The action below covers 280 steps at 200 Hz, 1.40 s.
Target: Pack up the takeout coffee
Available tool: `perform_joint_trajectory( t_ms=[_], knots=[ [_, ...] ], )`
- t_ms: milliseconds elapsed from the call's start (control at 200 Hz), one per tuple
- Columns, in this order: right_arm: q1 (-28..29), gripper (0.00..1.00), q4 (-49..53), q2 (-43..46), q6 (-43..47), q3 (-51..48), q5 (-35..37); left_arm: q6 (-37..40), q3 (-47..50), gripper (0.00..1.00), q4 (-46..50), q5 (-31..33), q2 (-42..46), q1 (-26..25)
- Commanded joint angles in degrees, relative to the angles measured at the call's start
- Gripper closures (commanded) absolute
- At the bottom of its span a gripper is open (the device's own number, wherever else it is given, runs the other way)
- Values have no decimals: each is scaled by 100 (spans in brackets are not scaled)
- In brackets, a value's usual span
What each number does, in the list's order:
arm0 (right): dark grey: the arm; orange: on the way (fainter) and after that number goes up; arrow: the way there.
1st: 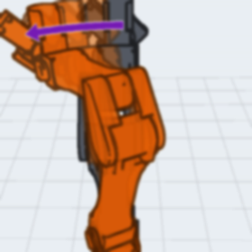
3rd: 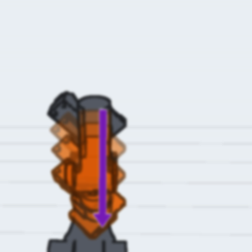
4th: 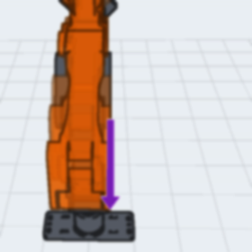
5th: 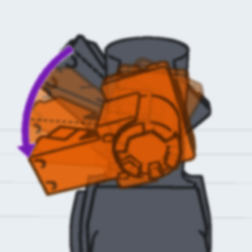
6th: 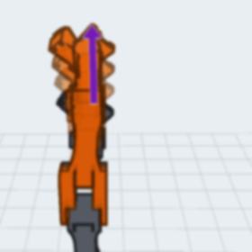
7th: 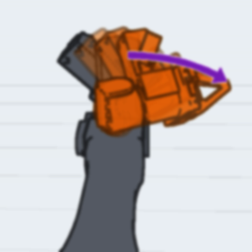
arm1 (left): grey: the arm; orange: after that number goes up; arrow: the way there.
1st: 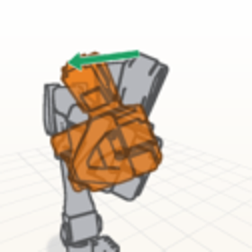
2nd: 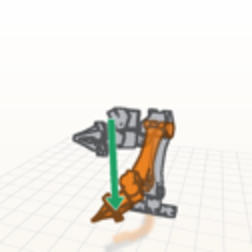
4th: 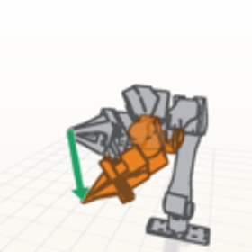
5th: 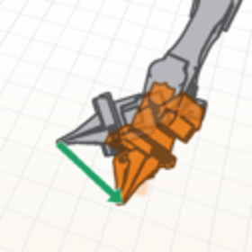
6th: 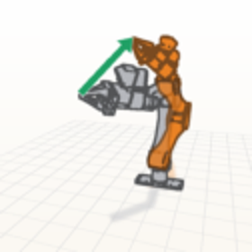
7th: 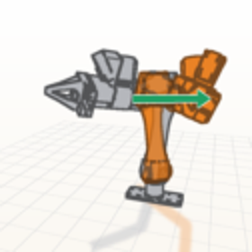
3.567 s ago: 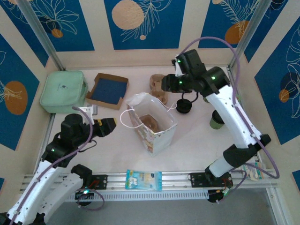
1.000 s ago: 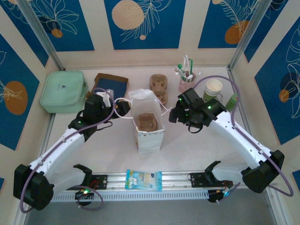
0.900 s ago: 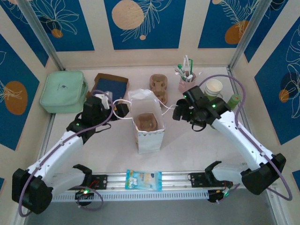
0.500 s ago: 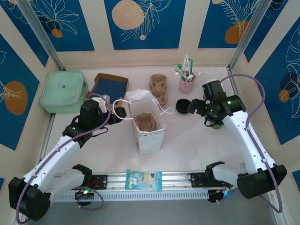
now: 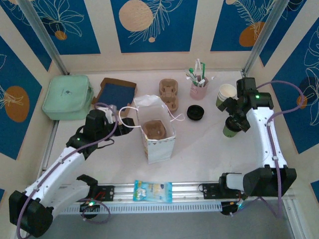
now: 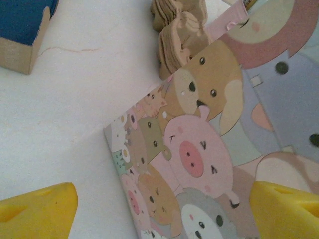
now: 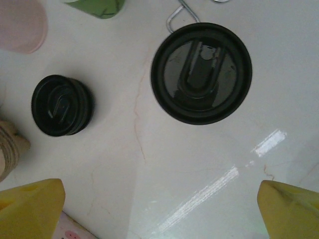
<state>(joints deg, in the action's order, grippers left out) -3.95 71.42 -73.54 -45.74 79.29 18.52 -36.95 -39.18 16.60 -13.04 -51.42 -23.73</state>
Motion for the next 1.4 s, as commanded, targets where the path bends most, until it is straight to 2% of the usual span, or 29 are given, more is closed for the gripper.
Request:
perform_joint_trajectory(
  t_ms=[0, 290, 886, 1396],
  knots=[
    [-386, 1, 136, -68, -284, 57, -357, 49, 205, 11, 149, 12, 198, 44],
    [-1105, 1, 13, -413, -515, 12, -846, 21, 493, 11, 300, 47, 509, 52],
    [-1196, 1, -380, -1274, -662, -106, -807, -103, 850, 11, 473, 56, 1022, 51],
    [-1203, 1, -505, -1715, -806, -247, -692, -104, 991, 11, 383, 35, 1031, 51]
  ],
)
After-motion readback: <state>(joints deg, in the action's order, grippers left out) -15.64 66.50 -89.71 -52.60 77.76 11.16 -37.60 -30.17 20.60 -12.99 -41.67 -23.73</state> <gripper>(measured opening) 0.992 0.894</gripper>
